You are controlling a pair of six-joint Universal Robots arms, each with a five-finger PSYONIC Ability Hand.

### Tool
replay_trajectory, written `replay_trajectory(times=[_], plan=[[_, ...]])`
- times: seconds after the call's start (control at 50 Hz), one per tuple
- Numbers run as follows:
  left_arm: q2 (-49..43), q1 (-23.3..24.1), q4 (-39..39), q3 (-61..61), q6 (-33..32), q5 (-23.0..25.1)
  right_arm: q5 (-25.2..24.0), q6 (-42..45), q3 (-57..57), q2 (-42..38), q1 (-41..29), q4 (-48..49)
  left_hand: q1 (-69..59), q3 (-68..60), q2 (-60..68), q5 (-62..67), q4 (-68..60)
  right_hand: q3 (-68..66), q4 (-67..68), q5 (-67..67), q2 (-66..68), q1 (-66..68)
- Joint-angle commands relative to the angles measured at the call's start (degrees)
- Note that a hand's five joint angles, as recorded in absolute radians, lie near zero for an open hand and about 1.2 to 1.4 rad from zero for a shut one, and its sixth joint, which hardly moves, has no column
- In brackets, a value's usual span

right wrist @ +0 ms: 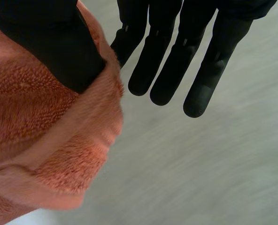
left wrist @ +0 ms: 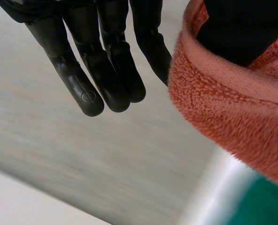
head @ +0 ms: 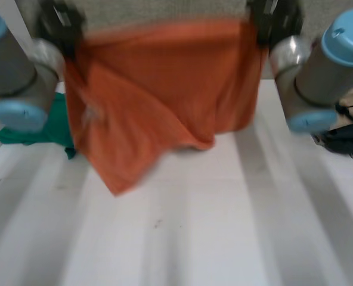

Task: Fold the laundry.

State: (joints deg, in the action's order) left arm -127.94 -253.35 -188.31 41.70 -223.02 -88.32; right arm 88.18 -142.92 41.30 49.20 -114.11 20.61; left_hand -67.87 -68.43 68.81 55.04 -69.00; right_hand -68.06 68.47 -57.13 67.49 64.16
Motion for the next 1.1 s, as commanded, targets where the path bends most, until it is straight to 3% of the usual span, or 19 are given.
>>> replay_trajectory(times=[0.02, 0.18, 0.34, 0.42, 0.48, 0.54, 0.76, 0.86, 1.1], plan=[[3.31, -0.12, -13.93, -4.44, 5.39, -4.67, 3.05, -5.97, -7.46, -0.33, -0.15, 19.03, -12.13, -11.57, 11.19, 14.96, -11.00, -11.94, 11.53, -12.87, 12.51, 15.84], [6.20, -1.09, -5.41, 8.28, 10.40, -3.79, -0.02, -8.60, 1.47, 2.39, -0.50, 9.46, -12.13, -11.57, 11.19, 14.96, -11.00, -11.94, 11.53, -12.87, 12.51, 15.84], [7.18, -2.49, -5.93, 24.47, 11.64, -2.74, -3.45, -9.22, 18.27, 6.08, 0.81, 8.48, -12.13, -11.57, 11.19, 14.96, -11.00, -11.94, 11.53, -12.87, 12.51, 15.84], [5.07, -3.99, -8.56, 31.59, 10.67, 0.95, -6.26, -8.70, 28.64, 8.10, 1.78, 7.60, -11.64, -11.09, 10.71, 14.48, -10.52, -11.94, 11.53, -12.87, 12.51, 15.84], [2.26, -5.39, -11.46, 34.41, 9.01, 4.28, -8.37, -8.17, 34.45, 9.42, 2.22, 6.73, 4.80, 5.36, -5.74, -1.97, 5.93, -11.94, 11.53, -12.87, 12.51, 15.84], [-0.90, -6.88, -13.04, 35.47, 6.47, 6.48, -9.51, -7.38, 38.49, 9.86, 2.48, 6.11, 9.72, 10.28, -10.65, -6.88, 10.84, -11.94, 11.53, -12.87, 12.51, 15.84], [-4.34, -10.32, -11.47, 35.82, 1.79, 7.99, -10.13, -3.42, 42.72, 10.74, 4.24, 0.31, 21.65, 22.21, -22.58, -18.81, 22.77, -11.94, 11.53, -12.87, 12.51, 15.84], [-2.23, -10.49, -11.20, 37.40, 1.62, 7.55, -9.96, -3.51, 42.72, 12.06, 4.86, -3.29, 40.15, 40.71, -41.09, -37.32, 41.28, -11.94, 11.53, -12.87, 12.51, 15.84], [2.69, -13.04, -10.42, 40.92, 2.32, 6.22, -8.11, -3.07, 42.64, 12.77, 6.00, -4.70, 35.64, 36.20, -36.58, -32.81, 36.77, -11.94, 11.53, -12.87, 12.51, 15.84]])
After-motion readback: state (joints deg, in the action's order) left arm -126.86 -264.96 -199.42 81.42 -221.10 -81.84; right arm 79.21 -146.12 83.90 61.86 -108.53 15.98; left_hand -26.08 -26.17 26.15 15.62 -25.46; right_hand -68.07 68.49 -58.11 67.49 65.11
